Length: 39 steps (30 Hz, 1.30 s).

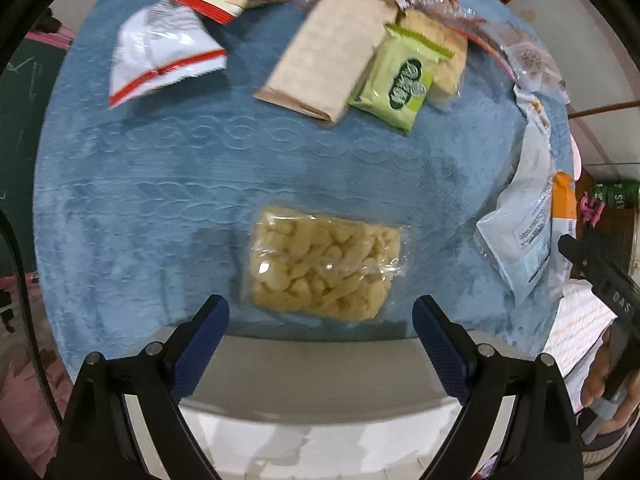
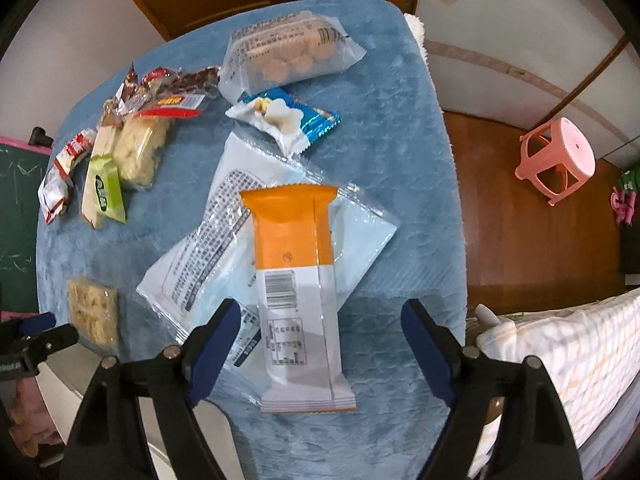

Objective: Organize snacks
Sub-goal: 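Grasp the clear puffed-snack bag with left tool while right tool grasps orange-white bar, then carry both snacks to the white tray and release them inside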

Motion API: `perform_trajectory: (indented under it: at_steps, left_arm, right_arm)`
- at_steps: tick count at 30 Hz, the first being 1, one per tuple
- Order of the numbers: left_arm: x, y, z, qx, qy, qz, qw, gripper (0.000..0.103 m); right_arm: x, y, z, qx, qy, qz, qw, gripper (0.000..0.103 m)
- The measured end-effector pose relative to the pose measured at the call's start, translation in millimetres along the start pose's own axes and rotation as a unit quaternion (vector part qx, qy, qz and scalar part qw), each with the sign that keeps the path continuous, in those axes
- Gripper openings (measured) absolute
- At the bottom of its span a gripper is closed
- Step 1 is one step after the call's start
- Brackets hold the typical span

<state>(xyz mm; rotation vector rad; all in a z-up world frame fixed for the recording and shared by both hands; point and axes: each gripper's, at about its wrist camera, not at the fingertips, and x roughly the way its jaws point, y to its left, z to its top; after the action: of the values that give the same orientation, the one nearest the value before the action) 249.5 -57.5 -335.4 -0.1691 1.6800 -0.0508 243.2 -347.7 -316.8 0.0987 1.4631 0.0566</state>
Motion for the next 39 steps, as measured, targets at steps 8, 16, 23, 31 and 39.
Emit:
perform_trajectory:
  at_steps: [8, 16, 23, 31, 39]
  left_arm:
    - [30, -15, 12, 0.009, 0.020, 0.060, 0.9980, 0.093]
    - [51, -25, 25, -0.005, 0.026, 0.041, 0.9988, 0.100]
    - [68, -22, 31, -0.041, 0.037, 0.007, 0.9985, 0.100]
    - [60, -19, 9, -0.041, 0.019, -0.026, 0.9986, 0.087]
    - [14, -24, -13, -0.007, -0.050, -0.066, 0.9966, 0.087]
  right_arm:
    - [15, -2, -5, -0.010, 0.026, 0.012, 1.000, 0.056]
    - [27, -8, -4, -0.009, 0.032, 0.040, 0.999, 0.043]
    - [26, -8, -4, -0.017, 0.030, 0.049, 0.998, 0.040]
    - [13, 2, -14, -0.021, 0.021, 0.062, 0.998, 0.039]
    - [-21, 6, -24, -0.014, -0.011, 0.077, 0.997, 0.039]
